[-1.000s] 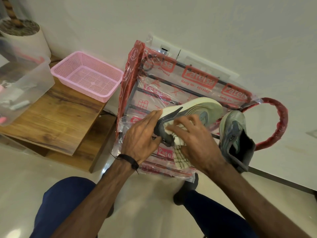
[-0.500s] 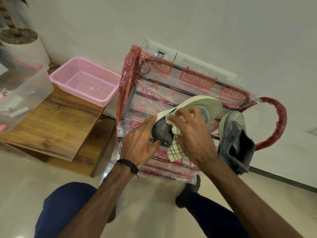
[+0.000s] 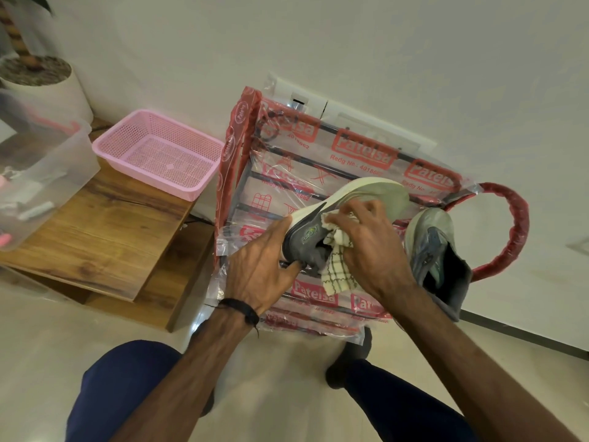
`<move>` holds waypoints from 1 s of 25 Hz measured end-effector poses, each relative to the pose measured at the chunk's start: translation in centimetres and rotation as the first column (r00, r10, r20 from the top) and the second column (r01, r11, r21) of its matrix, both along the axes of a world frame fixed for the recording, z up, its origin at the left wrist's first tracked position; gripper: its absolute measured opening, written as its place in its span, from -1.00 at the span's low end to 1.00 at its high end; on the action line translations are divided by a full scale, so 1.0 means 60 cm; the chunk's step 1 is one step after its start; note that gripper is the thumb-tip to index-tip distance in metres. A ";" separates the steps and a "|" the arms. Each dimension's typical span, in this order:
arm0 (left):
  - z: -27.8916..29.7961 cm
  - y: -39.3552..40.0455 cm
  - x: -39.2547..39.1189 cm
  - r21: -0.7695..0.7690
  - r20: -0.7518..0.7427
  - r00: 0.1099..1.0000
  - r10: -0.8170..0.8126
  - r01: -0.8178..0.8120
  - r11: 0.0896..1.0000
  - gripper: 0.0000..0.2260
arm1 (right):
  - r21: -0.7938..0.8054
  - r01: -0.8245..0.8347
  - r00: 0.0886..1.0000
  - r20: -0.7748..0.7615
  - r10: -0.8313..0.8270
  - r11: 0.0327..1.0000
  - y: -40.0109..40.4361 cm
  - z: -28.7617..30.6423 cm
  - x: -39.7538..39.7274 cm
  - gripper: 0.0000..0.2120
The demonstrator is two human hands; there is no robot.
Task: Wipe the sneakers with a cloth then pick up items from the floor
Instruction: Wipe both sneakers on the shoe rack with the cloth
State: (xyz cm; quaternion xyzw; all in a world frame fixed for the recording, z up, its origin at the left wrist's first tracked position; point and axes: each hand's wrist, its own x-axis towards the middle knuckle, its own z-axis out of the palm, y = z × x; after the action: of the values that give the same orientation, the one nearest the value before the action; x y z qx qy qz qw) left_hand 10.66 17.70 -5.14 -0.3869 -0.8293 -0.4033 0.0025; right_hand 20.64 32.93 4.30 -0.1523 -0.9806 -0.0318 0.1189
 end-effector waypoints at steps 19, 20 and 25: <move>0.002 0.000 -0.001 -0.004 0.000 1.000 -0.002 0.002 1.000 -0.27 | -0.014 0.053 0.998 0.030 -0.052 0.999 -0.023 0.002 -0.012 -0.56; 0.003 -0.001 -0.002 0.000 0.007 1.000 -0.009 0.009 1.000 -0.27 | -0.010 0.036 0.999 0.034 -0.036 0.999 -0.031 0.001 -0.010 -0.55; 0.000 -0.002 -0.001 -0.008 -0.025 1.000 -0.013 0.013 1.000 -0.26 | 0.038 -0.189 0.976 0.120 0.183 0.981 -0.026 0.009 0.017 -0.60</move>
State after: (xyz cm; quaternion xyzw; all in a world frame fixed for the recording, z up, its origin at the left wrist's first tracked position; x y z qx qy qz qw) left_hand 10.62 17.61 -5.15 -0.3973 -0.8283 -0.3951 0.0087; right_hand 21.64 31.38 4.86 -0.0546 -0.9948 -0.0536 0.0678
